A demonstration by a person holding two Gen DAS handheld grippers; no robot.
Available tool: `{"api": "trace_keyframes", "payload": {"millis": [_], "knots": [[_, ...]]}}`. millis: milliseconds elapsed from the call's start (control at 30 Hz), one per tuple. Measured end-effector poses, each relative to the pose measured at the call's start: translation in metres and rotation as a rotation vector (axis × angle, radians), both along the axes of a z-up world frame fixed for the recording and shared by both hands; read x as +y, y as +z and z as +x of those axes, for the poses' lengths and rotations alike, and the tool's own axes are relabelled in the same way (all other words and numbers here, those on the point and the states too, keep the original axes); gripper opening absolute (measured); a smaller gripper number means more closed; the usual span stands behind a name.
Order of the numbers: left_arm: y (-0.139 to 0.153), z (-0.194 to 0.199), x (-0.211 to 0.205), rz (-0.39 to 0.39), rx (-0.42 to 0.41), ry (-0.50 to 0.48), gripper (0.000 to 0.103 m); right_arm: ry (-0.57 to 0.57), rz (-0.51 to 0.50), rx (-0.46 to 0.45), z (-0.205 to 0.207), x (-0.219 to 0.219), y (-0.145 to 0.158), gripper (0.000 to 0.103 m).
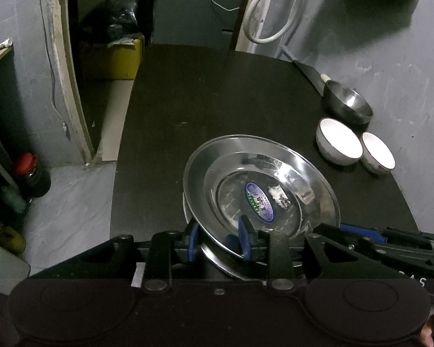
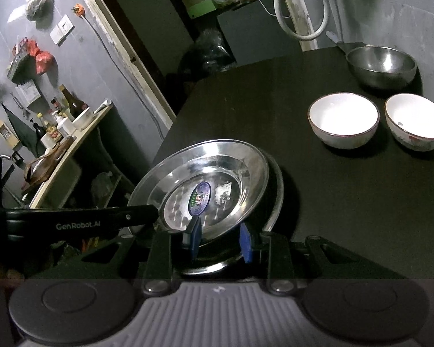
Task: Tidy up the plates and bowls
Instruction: 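Lower the plate into the steel basin and open the left gripper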
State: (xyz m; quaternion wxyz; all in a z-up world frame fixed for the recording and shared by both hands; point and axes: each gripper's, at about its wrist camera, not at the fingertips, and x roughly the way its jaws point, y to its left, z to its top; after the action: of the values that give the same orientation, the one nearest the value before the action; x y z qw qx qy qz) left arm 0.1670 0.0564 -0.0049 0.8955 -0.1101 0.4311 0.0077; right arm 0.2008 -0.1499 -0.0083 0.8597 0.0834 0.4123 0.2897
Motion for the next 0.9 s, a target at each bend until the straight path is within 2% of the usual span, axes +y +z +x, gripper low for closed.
{"api": "trace_keyframes", "payload": {"millis": [500, 700, 800, 900], "knots": [[0.001, 0.004, -0.012, 0.065, 0.012, -0.026, 0.037, 0.0, -0.026, -0.011, -0.005, 0.004, 0.005, 0.032], [0.001, 0.004, -0.019, 0.119, 0.022, -0.027, 0.04, 0.009, -0.042, -0.017, -0.005, 0.005, 0.007, 0.033], [0.0, 0.003, -0.02, 0.131, 0.033, -0.018, 0.04, 0.025, -0.064, -0.024, -0.006, 0.007, 0.008, 0.035], [0.0, 0.0, -0.02, 0.127, 0.04, -0.002, 0.043, 0.032, -0.08, -0.042, -0.008, 0.007, 0.009, 0.044]]}}
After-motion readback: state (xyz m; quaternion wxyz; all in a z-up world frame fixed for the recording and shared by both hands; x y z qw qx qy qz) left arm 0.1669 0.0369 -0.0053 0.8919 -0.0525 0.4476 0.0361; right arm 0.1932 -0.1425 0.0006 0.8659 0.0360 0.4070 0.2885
